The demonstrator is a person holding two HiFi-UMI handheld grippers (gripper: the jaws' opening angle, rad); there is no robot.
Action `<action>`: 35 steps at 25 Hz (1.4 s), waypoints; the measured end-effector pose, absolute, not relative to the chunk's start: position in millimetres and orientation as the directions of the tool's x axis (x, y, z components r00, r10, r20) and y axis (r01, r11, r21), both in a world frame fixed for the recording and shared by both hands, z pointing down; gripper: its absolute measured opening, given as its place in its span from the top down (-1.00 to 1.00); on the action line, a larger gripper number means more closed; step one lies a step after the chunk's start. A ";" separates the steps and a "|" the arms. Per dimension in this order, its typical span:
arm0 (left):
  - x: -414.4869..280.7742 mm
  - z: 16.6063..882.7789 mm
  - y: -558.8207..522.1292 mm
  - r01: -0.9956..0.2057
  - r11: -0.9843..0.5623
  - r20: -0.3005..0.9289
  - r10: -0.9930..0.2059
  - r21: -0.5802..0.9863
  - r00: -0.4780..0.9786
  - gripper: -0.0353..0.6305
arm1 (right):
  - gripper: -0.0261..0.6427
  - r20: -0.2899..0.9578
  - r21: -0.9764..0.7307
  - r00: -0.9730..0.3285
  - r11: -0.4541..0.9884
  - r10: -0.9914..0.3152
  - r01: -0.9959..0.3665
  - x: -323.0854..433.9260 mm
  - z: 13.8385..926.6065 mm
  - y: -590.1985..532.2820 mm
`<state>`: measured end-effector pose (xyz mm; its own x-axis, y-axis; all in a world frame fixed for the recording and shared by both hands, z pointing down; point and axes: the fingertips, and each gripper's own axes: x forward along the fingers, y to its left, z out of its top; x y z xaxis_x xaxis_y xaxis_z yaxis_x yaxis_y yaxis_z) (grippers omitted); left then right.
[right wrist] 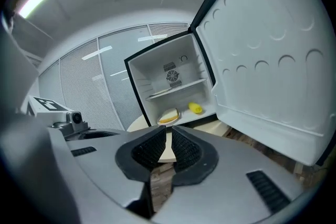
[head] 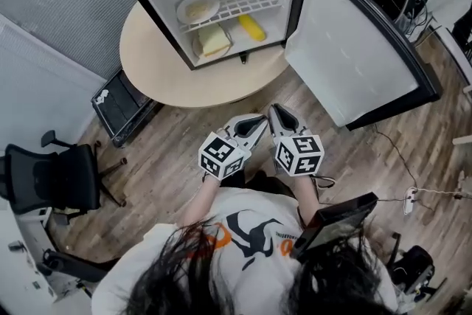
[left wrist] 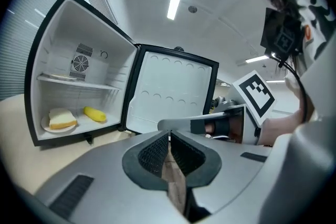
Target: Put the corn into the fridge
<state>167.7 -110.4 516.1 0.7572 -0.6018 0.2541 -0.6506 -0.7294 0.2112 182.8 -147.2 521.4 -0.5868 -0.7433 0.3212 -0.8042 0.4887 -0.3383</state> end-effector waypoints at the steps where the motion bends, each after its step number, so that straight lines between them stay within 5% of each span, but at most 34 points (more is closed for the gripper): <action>1: 167.6 515.6 -104.7 -0.657 -0.723 0.253 -0.608 0.214 0.752 0.86 | 0.79 0.319 -0.349 -0.595 0.492 -0.738 -0.797 182.7 521.9 -141.7; 35: 25.5 511.5 72.0 -0.738 -0.632 0.229 -0.702 0.235 0.674 0.86 | 0.80 0.326 -0.413 -0.651 0.516 -0.685 -0.750 56.2 523.3 36.5</action>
